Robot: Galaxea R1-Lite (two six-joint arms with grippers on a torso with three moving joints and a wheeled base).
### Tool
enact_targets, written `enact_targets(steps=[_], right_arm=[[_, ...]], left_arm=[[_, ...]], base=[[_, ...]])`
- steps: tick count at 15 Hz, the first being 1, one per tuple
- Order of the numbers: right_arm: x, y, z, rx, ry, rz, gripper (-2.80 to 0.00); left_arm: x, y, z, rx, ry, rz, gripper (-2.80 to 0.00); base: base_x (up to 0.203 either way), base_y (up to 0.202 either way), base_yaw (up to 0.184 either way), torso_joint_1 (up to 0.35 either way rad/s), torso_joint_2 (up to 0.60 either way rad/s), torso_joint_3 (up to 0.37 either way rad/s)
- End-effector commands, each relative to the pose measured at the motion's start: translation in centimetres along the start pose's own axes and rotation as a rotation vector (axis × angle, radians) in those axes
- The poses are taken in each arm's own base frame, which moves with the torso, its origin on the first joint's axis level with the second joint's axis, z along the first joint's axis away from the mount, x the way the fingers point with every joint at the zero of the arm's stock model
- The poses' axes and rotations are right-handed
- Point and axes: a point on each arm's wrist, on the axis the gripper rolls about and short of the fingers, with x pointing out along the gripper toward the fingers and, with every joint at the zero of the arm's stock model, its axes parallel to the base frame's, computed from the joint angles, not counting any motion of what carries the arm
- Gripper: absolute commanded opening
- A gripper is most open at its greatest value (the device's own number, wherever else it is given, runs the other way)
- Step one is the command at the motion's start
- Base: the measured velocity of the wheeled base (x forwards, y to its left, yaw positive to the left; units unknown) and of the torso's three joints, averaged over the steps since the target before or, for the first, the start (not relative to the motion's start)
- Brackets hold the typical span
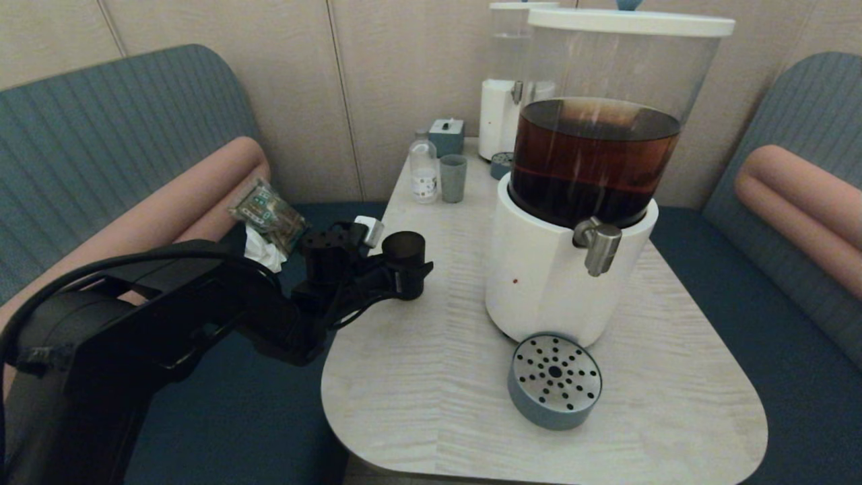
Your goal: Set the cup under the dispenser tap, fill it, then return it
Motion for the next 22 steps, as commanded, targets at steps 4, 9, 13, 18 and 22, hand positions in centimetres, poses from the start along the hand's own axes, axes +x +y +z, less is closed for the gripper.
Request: enact_targets(steps=[4, 9, 13, 18, 22], right_arm=[[0.0, 0.0, 0.0, 0.0, 0.002, 0.0, -2.8], [0.0, 0.0, 0.0, 0.0, 0.002, 0.0, -2.8], [0.0, 0.0, 0.0, 0.0, 0.002, 0.0, -2.8], [0.0, 0.0, 0.0, 0.0, 0.002, 0.0, -2.8], [0.0, 0.0, 0.0, 0.0, 0.002, 0.0, -2.8]], left_arm=[[-3.0, -0.9, 1.9, -0.003, 0.007, 0.001, 0.0], [-7.3, -2.1, 3.9, 0.003, 0.005, 0.004, 0.0], [-11.3, -3.3, 6.3, 0.018, -0.054, 0.001, 0.0], [-17.6, -4.2, 12.7, 0.083, -0.29, 0.064, -2.8], [-22.7, -4.0, 14.7, 0.115, -0.378, 0.151, -2.8]], base=[[0.0, 0.0, 0.0, 0.0, 0.0, 0.0], [0.0, 0.0, 0.0, 0.0, 0.0, 0.0], [0.0, 0.0, 0.0, 0.0, 0.0, 0.0], [0.0, 0.0, 0.0, 0.0, 0.0, 0.0], [0.0, 0.0, 0.0, 0.0, 0.0, 0.0]])
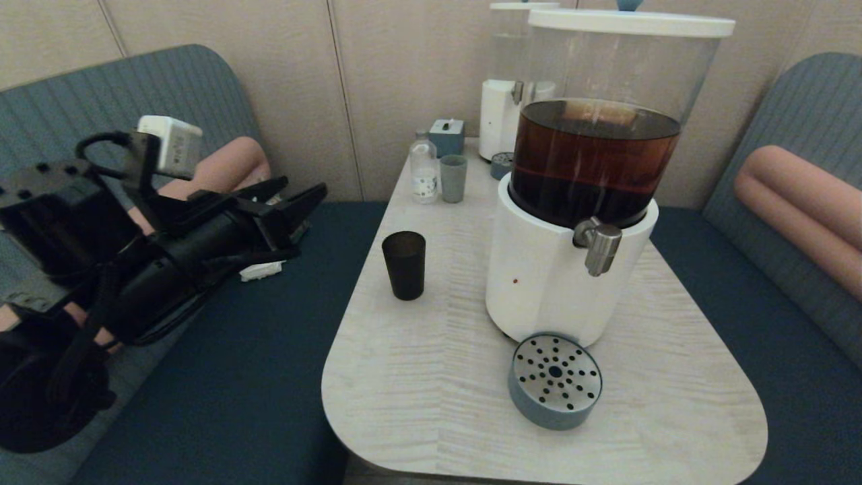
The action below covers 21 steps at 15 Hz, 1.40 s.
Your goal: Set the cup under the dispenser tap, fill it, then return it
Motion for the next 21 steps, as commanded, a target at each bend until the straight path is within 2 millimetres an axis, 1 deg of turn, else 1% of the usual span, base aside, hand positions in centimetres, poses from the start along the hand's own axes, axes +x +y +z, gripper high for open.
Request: enact_targets(steps=[1, 4, 5, 7, 8, 9, 12, 14, 16, 19, 21], right_arm=[[0.0, 0.0, 0.0, 0.0, 0.002, 0.0, -2.8], [0.0, 0.0, 0.0, 0.0, 0.002, 0.0, -2.8], [0.0, 0.0, 0.0, 0.0, 0.002, 0.0, -2.8], [0.0, 0.0, 0.0, 0.0, 0.002, 0.0, -2.8], [0.0, 0.0, 0.0, 0.0, 0.002, 0.0, -2.8], [0.0, 0.0, 0.0, 0.0, 0.002, -0.001, -2.8], [0.0, 0.0, 0.0, 0.0, 0.002, 0.0, -2.8], [0.0, 0.0, 0.0, 0.0, 0.002, 0.0, -2.8], [0.0, 0.0, 0.0, 0.0, 0.002, 0.0, -2.8], [0.0, 0.0, 0.0, 0.0, 0.002, 0.0, -2.8], [0.0, 0.0, 0.0, 0.0, 0.002, 0.0, -2.8]], left_arm=[[-3.3, -0.1, 2.8, 0.028, -0.087, 0.033, -2.8], [-6.2, -0.6, 3.9, 0.052, -0.123, 0.111, -2.8], [-7.4, -0.9, 4.4, 0.069, -0.143, 0.126, -2.8], [-10.0, -0.7, 5.1, 0.105, -0.175, 0.183, -2.8], [-11.3, -0.7, 5.0, 0.119, -0.177, 0.212, -2.8], [-12.8, -0.8, 4.9, 0.128, -0.172, 0.226, -2.8], [-18.3, -2.7, 4.9, 0.151, -0.196, 0.212, -2.8], [-21.7, -4.0, 3.9, 0.16, -0.216, 0.209, -2.8], [-23.7, -4.8, 3.1, 0.177, -0.241, 0.228, -2.8], [-26.0, -5.9, 2.9, 0.204, -0.305, 0.231, -2.8], [-27.6, -6.7, 2.3, 0.209, -0.333, 0.222, -2.8]], base=[[0.0, 0.0, 0.0, 0.0, 0.0, 0.0], [0.0, 0.0, 0.0, 0.0, 0.0, 0.0], [0.0, 0.0, 0.0, 0.0, 0.0, 0.0], [0.0, 0.0, 0.0, 0.0, 0.0, 0.0], [0.0, 0.0, 0.0, 0.0, 0.0, 0.0], [0.0, 0.0, 0.0, 0.0, 0.0, 0.0], [0.0, 0.0, 0.0, 0.0, 0.0, 0.0], [0.0, 0.0, 0.0, 0.0, 0.0, 0.0], [0.0, 0.0, 0.0, 0.0, 0.0, 0.0], [0.0, 0.0, 0.0, 0.0, 0.0, 0.0], [0.0, 0.0, 0.0, 0.0, 0.0, 0.0]])
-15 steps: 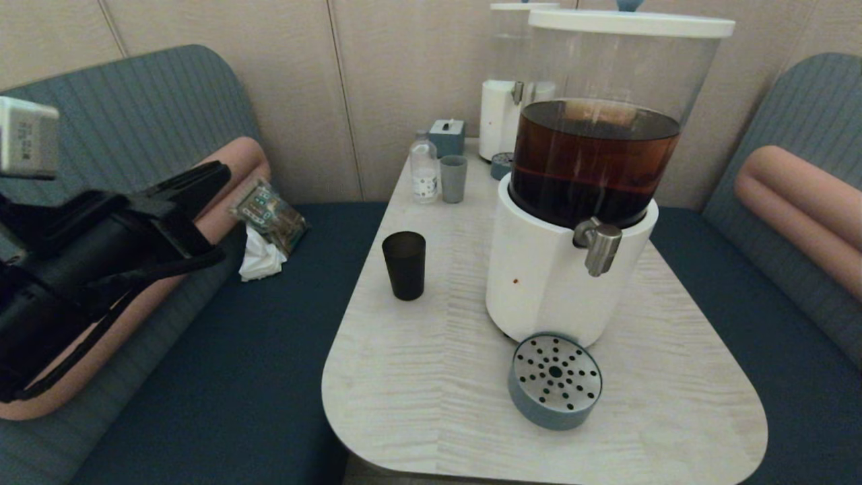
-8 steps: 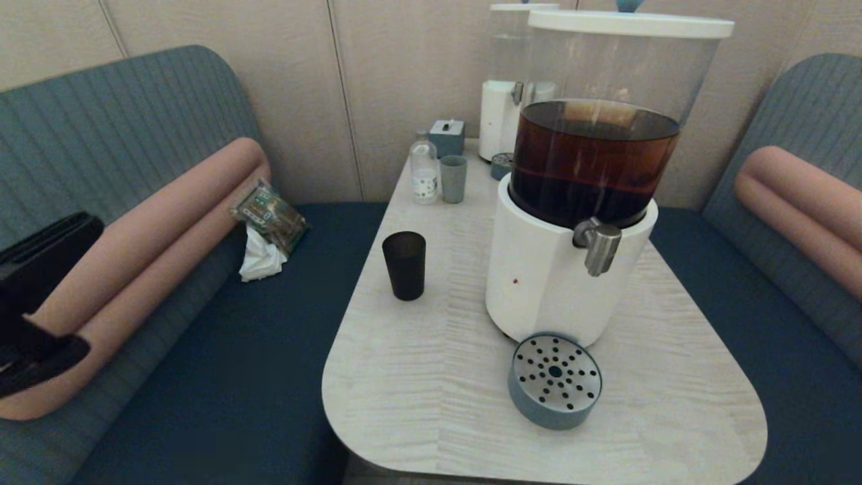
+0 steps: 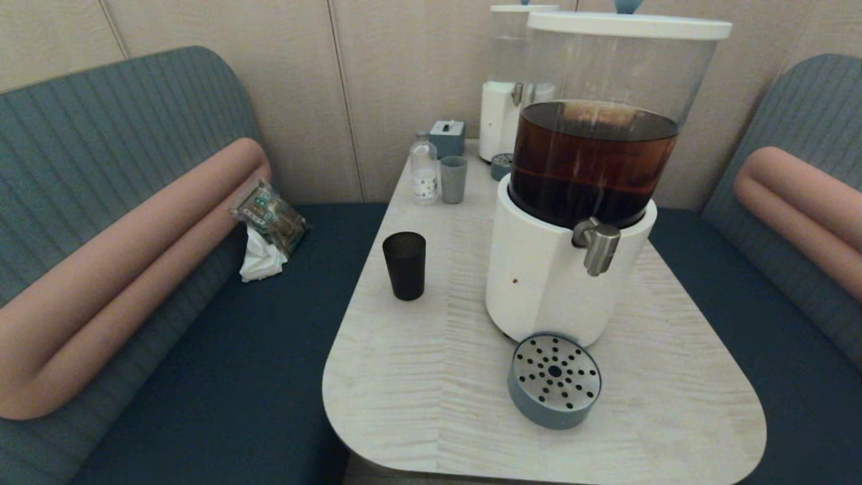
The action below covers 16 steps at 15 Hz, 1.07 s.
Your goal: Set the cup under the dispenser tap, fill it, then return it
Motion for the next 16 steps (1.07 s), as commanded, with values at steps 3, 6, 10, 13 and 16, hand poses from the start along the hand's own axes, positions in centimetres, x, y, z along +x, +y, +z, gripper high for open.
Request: enact_targets(steps=[3, 6, 10, 13, 16], right_arm=[[0.0, 0.0, 0.0, 0.001, 0.002, 0.0, -2.8], [0.0, 0.0, 0.0, 0.001, 0.002, 0.0, -2.8], [0.0, 0.0, 0.0, 0.001, 0.002, 0.0, -2.8], [0.0, 0.0, 0.0, 0.001, 0.002, 0.0, -2.8], [0.0, 0.0, 0.0, 0.002, 0.0, 0.0, -2.8]], left_arm=[[-3.5, -0.7, -1.0, 0.019, -0.084, -0.001, -2.8], [-4.0, -0.8, -1.6, 0.025, -0.12, 0.008, -2.8], [-5.1, -1.0, -1.2, 0.035, -0.195, 0.0, -2.8], [-6.7, -1.3, -1.4, 0.04, -0.245, -0.022, -2.8], [-7.4, -1.4, -2.3, 0.029, -0.208, -0.033, -2.8]], base=[[0.0, 0.0, 0.0, 0.0, 0.0, 0.0], [0.0, 0.0, 0.0, 0.0, 0.0, 0.0], [0.0, 0.0, 0.0, 0.0, 0.0, 0.0], [0.0, 0.0, 0.0, 0.0, 0.0, 0.0], [0.0, 0.0, 0.0, 0.0, 0.0, 0.0]])
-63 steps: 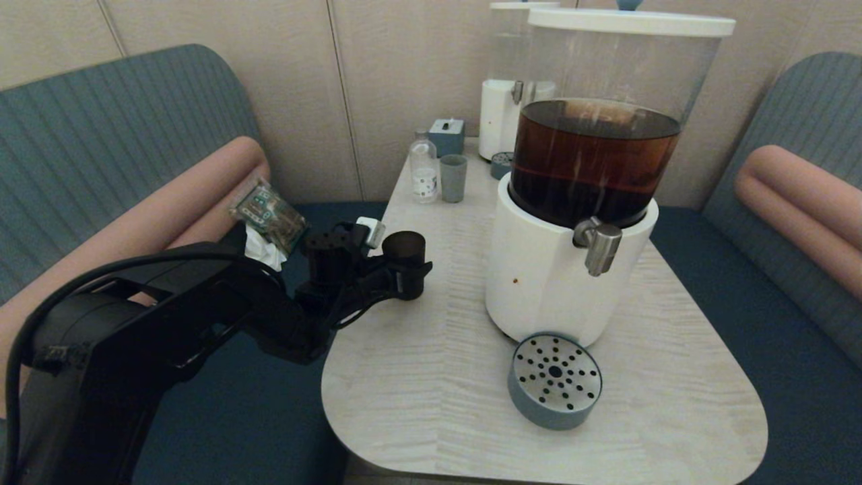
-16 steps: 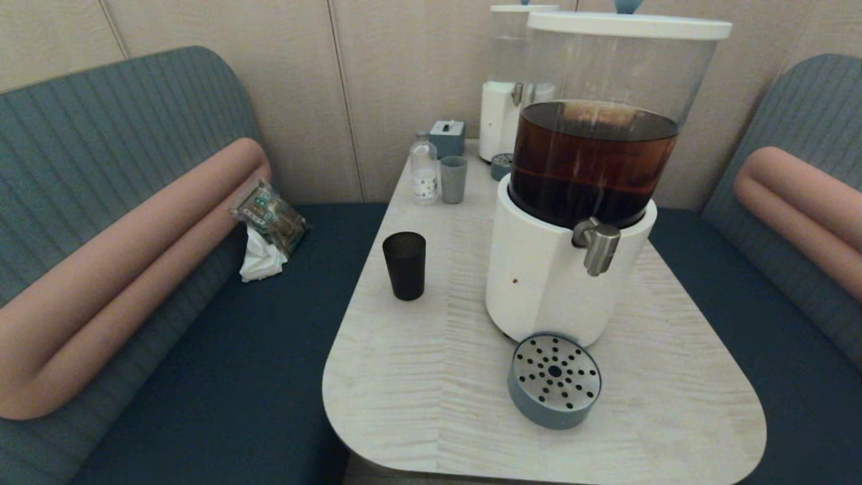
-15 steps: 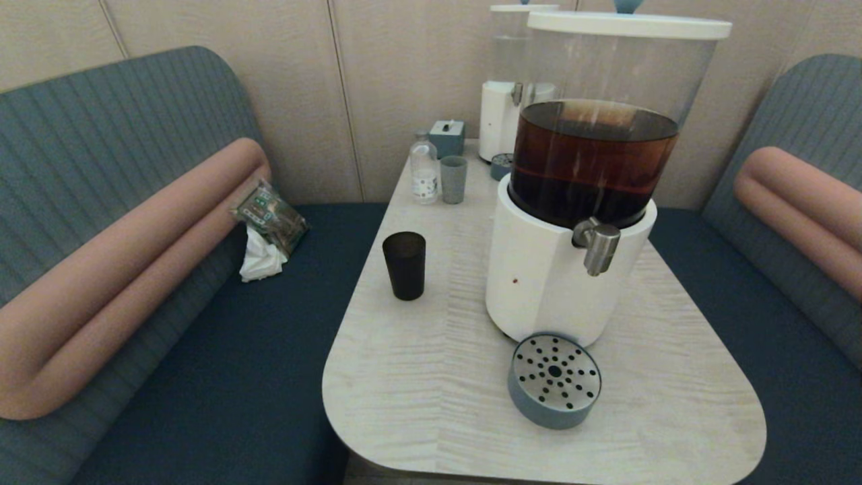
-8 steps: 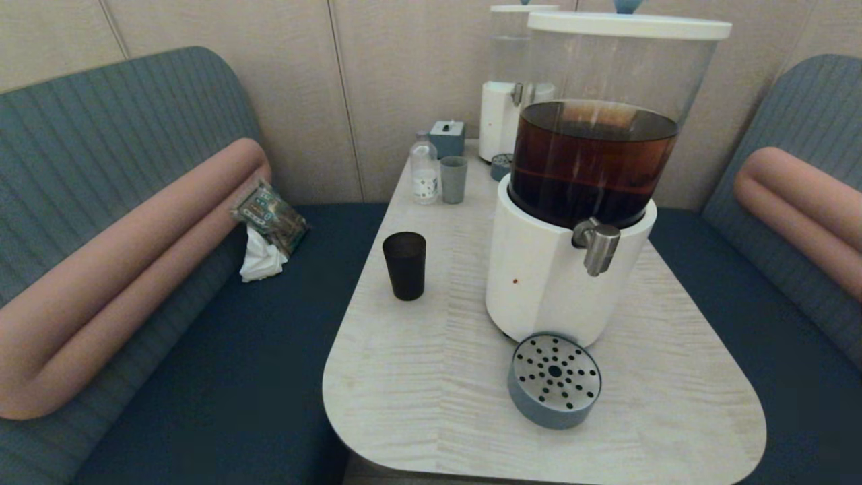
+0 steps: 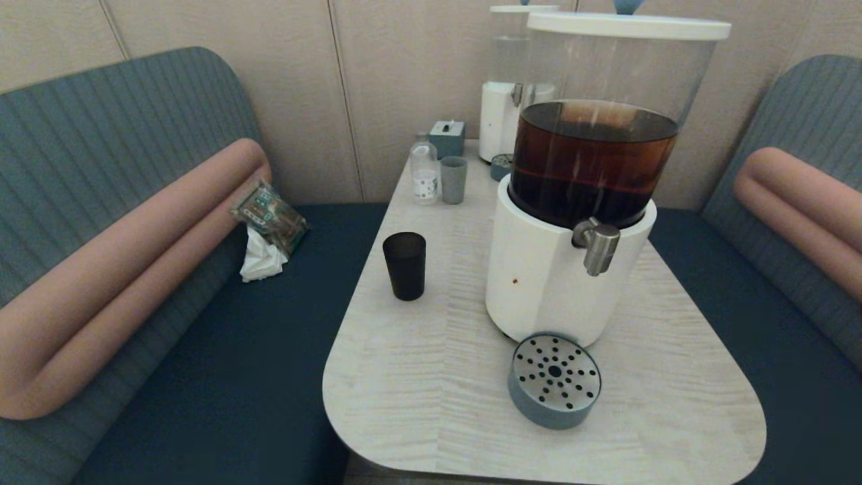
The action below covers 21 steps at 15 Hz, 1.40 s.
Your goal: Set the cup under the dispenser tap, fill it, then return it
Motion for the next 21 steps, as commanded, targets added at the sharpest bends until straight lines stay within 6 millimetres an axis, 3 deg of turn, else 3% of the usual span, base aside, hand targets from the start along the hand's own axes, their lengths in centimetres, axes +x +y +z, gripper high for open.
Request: enact_targets(steps=[1, 8, 15, 21], right_arm=[[0.0, 0.0, 0.0, 0.001, 0.0, 0.0, -2.8], [0.0, 0.0, 0.0, 0.001, 0.0, 0.0, -2.8], [0.0, 0.0, 0.0, 0.001, 0.0, 0.0, -2.8], [0.0, 0.0, 0.0, 0.001, 0.0, 0.0, -2.8]], left_arm=[[-0.6, -0.1, -0.9, -0.015, 0.06, 0.006, -2.8], [-2.1, -0.1, -5.6, -0.079, 0.54, 0.107, -2.8], [-3.1, 0.0, -6.7, -0.031, 0.724, 0.227, -2.8], [-3.1, 0.0, -6.7, -0.046, 0.716, 0.207, -2.8]], base=[[0.0, 0.0, 0.0, 0.0, 0.0, 0.0], [0.0, 0.0, 0.0, 0.0, 0.0, 0.0], [0.0, 0.0, 0.0, 0.0, 0.0, 0.0], [0.0, 0.0, 0.0, 0.0, 0.0, 0.0]])
